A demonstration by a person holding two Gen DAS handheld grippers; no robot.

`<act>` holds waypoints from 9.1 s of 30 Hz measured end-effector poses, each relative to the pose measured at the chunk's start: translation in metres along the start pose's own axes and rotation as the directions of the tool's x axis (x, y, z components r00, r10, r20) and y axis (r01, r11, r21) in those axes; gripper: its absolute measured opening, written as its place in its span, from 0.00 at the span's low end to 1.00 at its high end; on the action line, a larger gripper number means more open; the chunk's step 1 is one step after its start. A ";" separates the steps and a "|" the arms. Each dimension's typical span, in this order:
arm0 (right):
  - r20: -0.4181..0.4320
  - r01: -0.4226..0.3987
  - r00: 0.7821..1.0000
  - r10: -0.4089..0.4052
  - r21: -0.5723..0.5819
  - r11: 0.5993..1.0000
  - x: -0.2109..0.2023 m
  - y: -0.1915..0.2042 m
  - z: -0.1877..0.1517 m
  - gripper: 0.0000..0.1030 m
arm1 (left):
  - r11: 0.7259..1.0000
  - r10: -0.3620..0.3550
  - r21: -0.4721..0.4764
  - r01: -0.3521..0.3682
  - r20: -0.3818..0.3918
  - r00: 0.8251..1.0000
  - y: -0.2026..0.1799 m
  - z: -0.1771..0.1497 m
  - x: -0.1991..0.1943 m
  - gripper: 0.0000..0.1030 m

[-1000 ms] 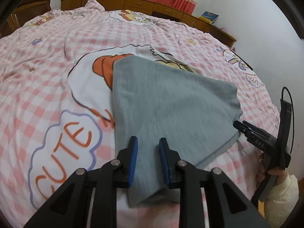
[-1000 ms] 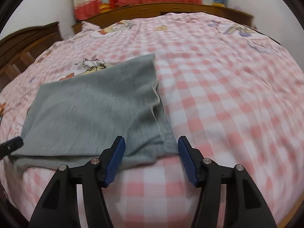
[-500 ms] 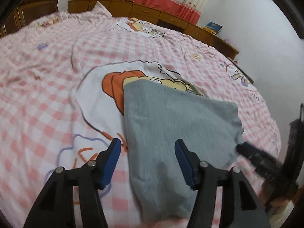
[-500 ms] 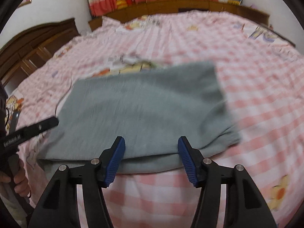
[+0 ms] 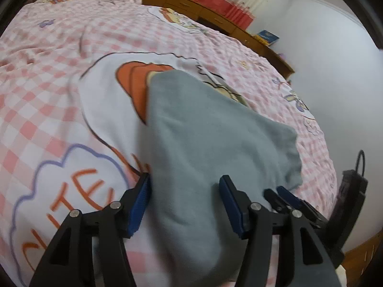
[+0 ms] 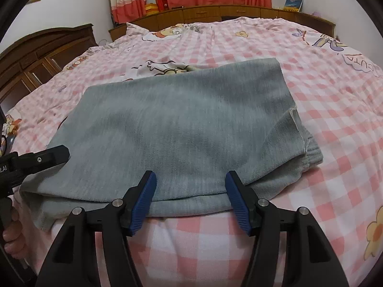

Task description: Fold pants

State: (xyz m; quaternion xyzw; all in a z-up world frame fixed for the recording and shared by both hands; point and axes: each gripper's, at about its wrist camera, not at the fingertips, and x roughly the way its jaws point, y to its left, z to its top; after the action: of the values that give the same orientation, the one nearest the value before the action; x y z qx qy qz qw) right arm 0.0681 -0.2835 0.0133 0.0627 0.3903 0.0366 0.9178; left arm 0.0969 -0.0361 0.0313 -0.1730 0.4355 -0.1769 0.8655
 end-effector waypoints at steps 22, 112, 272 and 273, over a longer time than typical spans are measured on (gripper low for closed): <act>0.037 -0.180 0.984 0.177 0.253 0.950 -0.078 -0.054 -0.033 0.52 | 0.990 0.118 0.075 -0.121 0.041 0.992 -0.039 0.021 -0.019 0.16; -0.144 -0.045 0.989 0.038 -0.045 0.998 0.001 -0.110 0.097 0.25 | 0.969 -0.072 0.226 0.097 -0.117 0.990 -0.150 -0.018 0.016 0.73; -0.190 -0.042 0.982 0.013 -0.149 0.988 -0.040 0.090 -0.066 0.82 | 0.904 0.415 0.150 -0.400 -0.089 0.905 0.011 -0.089 -0.052 1.00; -0.189 -0.042 0.982 0.013 -0.149 0.988 -0.040 0.090 -0.066 0.83 | 0.903 0.416 0.152 -0.401 -0.090 0.905 0.011 -0.089 -0.051 1.00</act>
State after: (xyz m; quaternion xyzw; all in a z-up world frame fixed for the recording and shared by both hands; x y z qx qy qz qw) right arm -0.0085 -0.1931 0.0094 -0.0060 0.4703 0.0847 0.8784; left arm -0.0025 -0.0159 0.0123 -0.0102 0.5009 -0.0294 0.8650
